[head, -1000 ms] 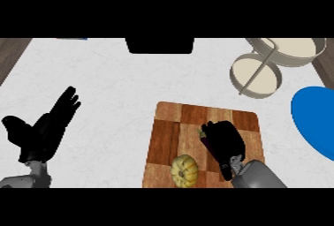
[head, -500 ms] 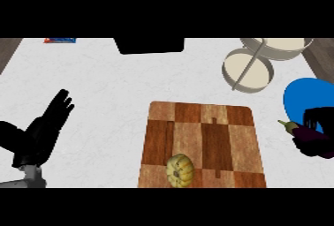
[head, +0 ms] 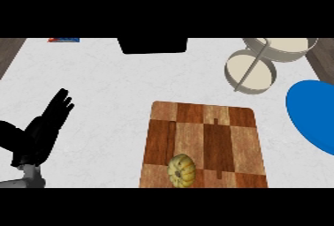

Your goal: Pick the eggplant from the cutting board and place it in the tiered basket

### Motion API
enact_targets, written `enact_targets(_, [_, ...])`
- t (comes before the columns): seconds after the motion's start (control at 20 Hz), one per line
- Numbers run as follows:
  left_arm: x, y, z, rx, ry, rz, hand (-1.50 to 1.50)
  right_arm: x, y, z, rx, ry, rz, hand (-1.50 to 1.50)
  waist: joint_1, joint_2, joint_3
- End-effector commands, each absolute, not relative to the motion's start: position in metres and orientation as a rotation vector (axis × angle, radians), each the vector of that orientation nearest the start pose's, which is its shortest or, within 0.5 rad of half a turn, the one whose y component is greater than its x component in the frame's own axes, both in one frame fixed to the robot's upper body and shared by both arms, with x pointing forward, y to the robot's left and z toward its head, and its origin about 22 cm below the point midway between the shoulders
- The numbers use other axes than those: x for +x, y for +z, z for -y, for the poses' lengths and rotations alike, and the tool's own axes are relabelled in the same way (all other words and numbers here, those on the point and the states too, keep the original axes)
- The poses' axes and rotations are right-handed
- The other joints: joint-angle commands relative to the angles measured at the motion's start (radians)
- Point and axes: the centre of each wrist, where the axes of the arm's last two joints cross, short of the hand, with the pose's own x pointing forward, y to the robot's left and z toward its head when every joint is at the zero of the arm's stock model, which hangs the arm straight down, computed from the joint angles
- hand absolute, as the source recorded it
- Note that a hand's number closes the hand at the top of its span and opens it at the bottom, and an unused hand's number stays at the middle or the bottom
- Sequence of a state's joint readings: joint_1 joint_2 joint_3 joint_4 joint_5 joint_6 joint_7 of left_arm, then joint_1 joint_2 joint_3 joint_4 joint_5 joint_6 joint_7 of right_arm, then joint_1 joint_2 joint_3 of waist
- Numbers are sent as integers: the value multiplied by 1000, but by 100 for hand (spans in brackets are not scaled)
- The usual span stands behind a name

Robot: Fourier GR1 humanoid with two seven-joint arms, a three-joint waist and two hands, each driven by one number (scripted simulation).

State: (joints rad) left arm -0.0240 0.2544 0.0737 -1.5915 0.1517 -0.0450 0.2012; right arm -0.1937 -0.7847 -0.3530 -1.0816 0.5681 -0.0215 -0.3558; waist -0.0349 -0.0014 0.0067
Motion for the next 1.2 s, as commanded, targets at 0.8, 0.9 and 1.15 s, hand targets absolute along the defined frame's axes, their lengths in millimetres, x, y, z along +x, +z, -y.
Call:
enact_targets(0.8, [252,27,-284,53,-90,1412,0,305,226,448,-879,692,1747,150,38,-1,-8])
enact_targets(0.9, [250,25,-292,73,-95,1424,0,299,237,446,-861,717,1722,150,35,-1,-8])
enact_targets(1.15, [261,38,-289,77,-83,1420,0,341,238,385,-851,664,1717,150,43,1,-7])
